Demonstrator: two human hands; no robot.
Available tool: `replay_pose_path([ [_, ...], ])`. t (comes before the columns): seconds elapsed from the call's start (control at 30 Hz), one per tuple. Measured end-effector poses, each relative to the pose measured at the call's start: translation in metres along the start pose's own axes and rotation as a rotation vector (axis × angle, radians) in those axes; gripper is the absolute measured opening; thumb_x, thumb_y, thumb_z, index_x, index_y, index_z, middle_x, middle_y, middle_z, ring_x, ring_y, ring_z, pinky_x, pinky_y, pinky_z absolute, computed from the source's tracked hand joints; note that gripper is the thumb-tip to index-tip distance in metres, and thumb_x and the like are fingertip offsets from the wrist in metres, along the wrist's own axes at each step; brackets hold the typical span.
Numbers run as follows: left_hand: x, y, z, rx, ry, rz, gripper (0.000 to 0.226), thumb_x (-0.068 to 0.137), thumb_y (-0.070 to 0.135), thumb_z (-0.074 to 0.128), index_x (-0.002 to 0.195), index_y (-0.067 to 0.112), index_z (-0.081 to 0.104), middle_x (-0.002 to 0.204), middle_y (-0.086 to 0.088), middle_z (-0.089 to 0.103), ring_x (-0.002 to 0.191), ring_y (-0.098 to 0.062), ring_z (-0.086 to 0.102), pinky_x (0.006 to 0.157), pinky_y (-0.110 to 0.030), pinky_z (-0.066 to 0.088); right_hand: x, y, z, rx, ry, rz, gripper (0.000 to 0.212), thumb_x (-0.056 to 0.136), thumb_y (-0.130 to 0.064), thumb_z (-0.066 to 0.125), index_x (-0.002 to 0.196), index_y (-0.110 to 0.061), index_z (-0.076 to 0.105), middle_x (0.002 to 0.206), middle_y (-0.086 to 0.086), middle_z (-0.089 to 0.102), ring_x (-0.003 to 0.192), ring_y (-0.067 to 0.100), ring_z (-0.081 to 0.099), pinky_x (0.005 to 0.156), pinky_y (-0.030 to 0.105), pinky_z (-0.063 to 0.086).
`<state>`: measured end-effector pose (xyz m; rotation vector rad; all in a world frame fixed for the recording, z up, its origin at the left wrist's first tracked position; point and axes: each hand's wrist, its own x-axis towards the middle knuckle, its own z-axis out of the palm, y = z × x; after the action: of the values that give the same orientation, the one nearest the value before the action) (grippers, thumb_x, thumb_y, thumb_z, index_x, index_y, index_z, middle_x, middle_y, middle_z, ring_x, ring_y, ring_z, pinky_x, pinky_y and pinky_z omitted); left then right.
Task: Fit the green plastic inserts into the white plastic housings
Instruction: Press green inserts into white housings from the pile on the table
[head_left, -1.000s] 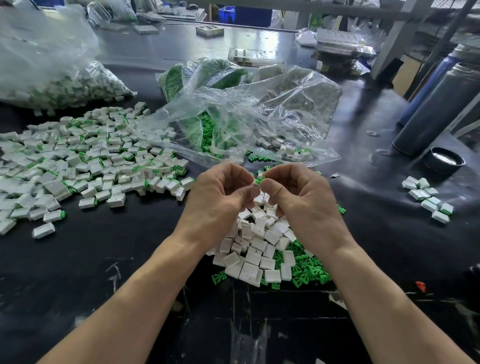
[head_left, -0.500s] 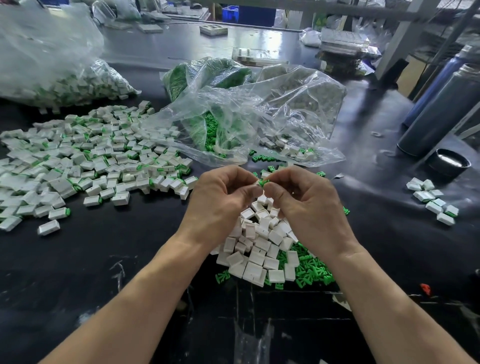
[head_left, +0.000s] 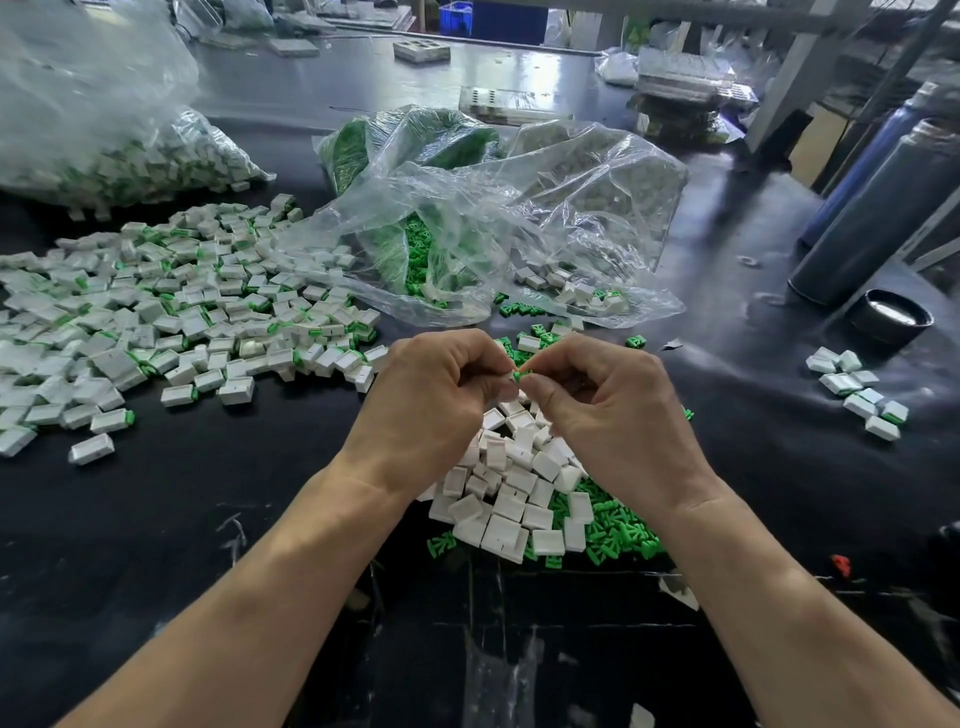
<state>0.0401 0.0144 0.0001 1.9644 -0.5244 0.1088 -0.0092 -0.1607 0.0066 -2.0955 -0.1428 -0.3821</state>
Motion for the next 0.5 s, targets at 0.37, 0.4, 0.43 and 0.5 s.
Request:
replay_pose_path([
  [0.37,-0.0005,0.0038,-0.0051,0.086,-0.045,0.0,0.014,0.084,0.01,0.081,0.086,0.024,0.079,0.075,0.015,0.074,0.073,0.0,0.071,0.074,-0.033,0.061,-0.0008,0.0041,0.0056,-0.053,0.02,0.011,0.011,0.089,-0.011,0.08,0.086,-0.022,0.08,0.068,-0.01,0.07,0.061,0.01,0.066,0.06,0.032,0.058],
  [0.4,-0.0002,0.0031,-0.0053,0.056,-0.044,-0.02,0.014,0.084,0.01,0.081,0.087,0.024,0.079,0.076,0.014,0.075,0.074,-0.003,0.072,0.075,-0.036,0.062,0.0,0.0048,0.0063,-0.015,0.024,0.031,0.014,0.089,-0.01,0.079,0.086,-0.024,0.081,0.07,-0.011,0.071,0.062,0.012,0.067,0.063,0.039,0.06],
  [0.43,0.0,0.0026,-0.0052,0.021,-0.043,-0.042,0.015,0.084,0.009,0.082,0.087,0.023,0.079,0.077,0.012,0.075,0.075,-0.006,0.073,0.076,-0.039,0.063,0.0007,0.0054,0.0066,0.019,0.029,0.047,0.016,0.089,-0.01,0.079,0.085,-0.026,0.081,0.071,-0.011,0.073,0.062,0.012,0.068,0.064,0.043,0.061],
  [0.5,0.0005,0.0021,-0.0044,-0.048,-0.028,-0.076,0.015,0.082,0.007,0.083,0.086,0.021,0.079,0.077,0.009,0.076,0.076,-0.012,0.074,0.075,-0.039,0.063,0.002,0.006,0.0064,0.074,0.034,0.069,0.019,0.088,-0.01,0.078,0.085,-0.029,0.08,0.072,-0.008,0.074,0.06,0.015,0.067,0.062,0.048,0.061],
])
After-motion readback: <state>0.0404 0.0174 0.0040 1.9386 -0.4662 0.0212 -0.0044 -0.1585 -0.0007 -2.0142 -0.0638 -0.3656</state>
